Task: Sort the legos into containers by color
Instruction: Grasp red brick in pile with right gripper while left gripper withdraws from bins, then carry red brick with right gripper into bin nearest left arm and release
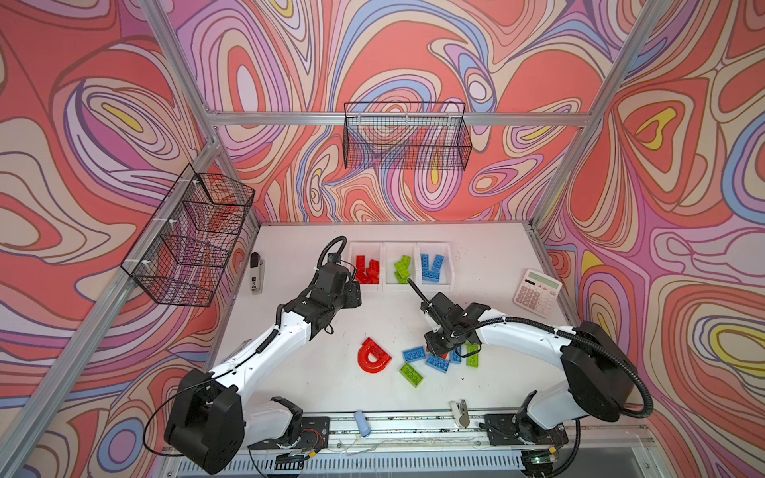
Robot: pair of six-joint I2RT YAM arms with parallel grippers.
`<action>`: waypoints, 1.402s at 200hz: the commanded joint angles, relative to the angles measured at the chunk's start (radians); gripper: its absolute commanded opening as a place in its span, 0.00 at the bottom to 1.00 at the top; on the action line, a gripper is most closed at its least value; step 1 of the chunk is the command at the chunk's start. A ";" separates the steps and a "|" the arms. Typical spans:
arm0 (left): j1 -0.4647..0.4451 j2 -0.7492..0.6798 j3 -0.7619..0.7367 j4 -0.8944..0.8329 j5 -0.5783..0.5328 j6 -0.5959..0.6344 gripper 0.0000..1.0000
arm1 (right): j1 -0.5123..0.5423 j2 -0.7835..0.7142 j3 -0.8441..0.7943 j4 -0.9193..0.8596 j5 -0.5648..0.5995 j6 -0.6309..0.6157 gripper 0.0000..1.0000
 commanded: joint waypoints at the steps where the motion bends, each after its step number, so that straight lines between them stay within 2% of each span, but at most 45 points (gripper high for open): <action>1: 0.001 -0.018 -0.014 -0.012 0.000 -0.010 0.71 | -0.001 0.044 -0.001 -0.009 0.101 0.012 0.33; 28: 0.001 -0.020 -0.015 -0.041 -0.001 -0.010 0.71 | -0.001 0.060 0.002 -0.017 0.124 0.020 0.26; 67: 0.001 -0.017 -0.014 -0.033 0.002 -0.010 0.71 | -0.001 0.042 0.020 -0.028 0.198 0.056 0.22; 108: 0.001 -0.021 -0.016 -0.039 0.000 -0.011 0.71 | -0.004 0.052 0.062 -0.020 0.212 0.068 0.18; 136: 0.001 -0.037 -0.013 -0.057 -0.002 -0.005 0.71 | -0.009 0.058 0.149 -0.019 0.194 0.066 0.17; 171: 0.001 -0.088 -0.027 -0.103 -0.048 0.050 0.71 | -0.012 0.092 0.334 -0.009 0.166 0.031 0.17; 207: 0.000 -0.209 -0.062 -0.160 -0.047 0.083 0.72 | -0.017 0.223 0.585 0.090 0.083 0.013 0.17; 250: 0.001 -0.354 -0.161 -0.196 0.038 0.032 0.70 | -0.024 0.519 0.922 0.207 -0.026 0.035 0.19; 280: 0.002 -0.399 -0.192 -0.211 0.094 0.015 0.68 | -0.040 0.694 1.104 0.266 -0.076 0.076 0.23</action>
